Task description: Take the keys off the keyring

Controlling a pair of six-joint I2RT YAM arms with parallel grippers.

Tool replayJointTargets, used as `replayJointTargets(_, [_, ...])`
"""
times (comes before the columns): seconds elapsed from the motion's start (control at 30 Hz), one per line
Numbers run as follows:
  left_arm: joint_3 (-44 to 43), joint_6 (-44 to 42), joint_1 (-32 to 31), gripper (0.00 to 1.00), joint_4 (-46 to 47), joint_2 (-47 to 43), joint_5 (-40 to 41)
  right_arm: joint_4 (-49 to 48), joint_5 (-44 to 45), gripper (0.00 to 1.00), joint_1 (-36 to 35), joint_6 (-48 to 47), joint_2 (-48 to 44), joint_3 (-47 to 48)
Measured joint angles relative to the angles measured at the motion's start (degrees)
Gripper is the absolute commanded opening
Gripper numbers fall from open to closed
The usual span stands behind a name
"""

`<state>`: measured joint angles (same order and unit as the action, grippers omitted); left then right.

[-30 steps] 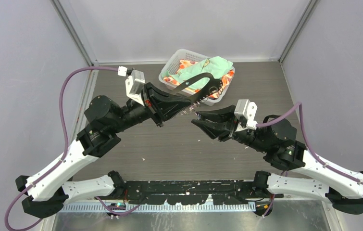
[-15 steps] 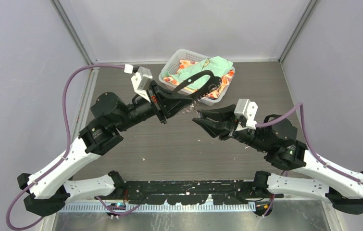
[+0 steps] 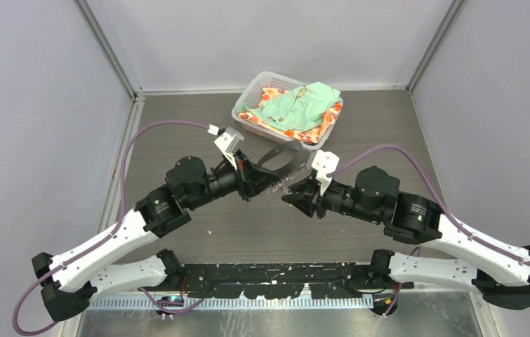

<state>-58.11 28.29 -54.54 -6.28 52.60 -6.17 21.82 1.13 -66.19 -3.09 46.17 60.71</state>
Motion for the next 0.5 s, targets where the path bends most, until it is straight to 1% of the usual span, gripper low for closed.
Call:
replayJointTargets(0.13, [5.33, 1.92, 0.02, 0.33, 1.64, -1.70, 0.13, 7.28, 0.37, 0.01, -0.07, 3.04, 2.45, 3.63])
replayJointTargets(0.3, [7.58, 3.06, 0.17, 0.49, 3.93, -4.02, -0.04, 12.17, 0.57, 0.01, -0.15, 6.91, 4.39, 9.01])
replayJointTargets(0.5, [8.92, 2.40, 0.31, 0.56, 3.67, -7.17, 1.03, 14.84, 1.60, 0.01, -0.46, 9.81, 5.95, 12.55])
